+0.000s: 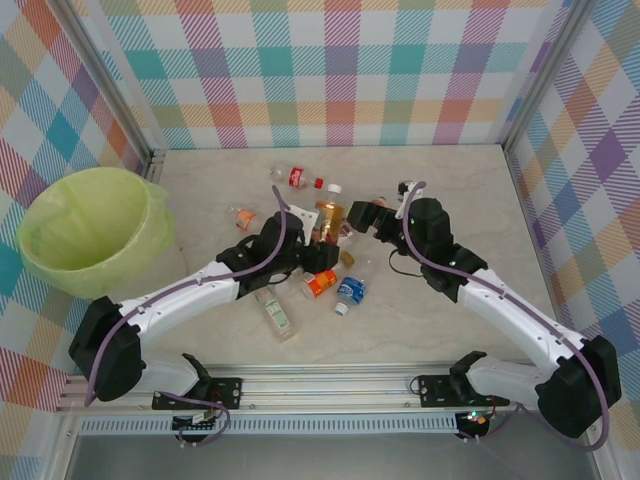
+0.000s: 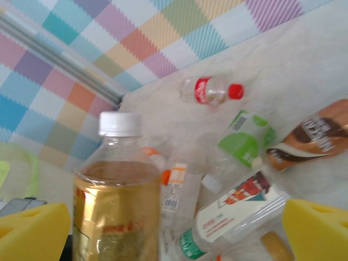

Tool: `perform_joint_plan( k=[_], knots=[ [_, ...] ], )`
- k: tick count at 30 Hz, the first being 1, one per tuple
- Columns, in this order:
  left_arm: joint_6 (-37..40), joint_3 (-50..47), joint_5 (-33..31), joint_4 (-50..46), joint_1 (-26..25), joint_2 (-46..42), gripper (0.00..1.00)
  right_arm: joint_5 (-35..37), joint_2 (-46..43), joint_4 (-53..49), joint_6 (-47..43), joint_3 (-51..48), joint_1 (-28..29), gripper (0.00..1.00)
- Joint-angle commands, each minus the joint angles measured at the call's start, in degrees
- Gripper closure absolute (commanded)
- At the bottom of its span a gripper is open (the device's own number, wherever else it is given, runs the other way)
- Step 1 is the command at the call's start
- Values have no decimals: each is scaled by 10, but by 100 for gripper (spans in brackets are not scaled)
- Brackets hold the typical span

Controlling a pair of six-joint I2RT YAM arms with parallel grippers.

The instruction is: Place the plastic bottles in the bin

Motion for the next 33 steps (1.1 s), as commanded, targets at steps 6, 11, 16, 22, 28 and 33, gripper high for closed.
perform_joint_plan(
  k=[6,11,16,22,28,33],
  knots=[
    [16,97,-156,-200,52,-60,48,98,14,-70,9,-15,-2,0],
    [77,201,-328,-318,74,-67,48,83,29,-70,4,-6,-2,0],
    [167,292,-473,-351,112,-66,48,81,33,-67,-5,0,-2,0],
    [240,334,-604,-313,217,-70,50,78,33,-65,-6,-1,-2,0],
    [144,312,-481,-342,396,-87,51,78,29,-72,-8,-2,-2,0],
    [59,279,-379,-385,492,-81,49,79,25,-77,-11,-3,-2,0]
  ],
)
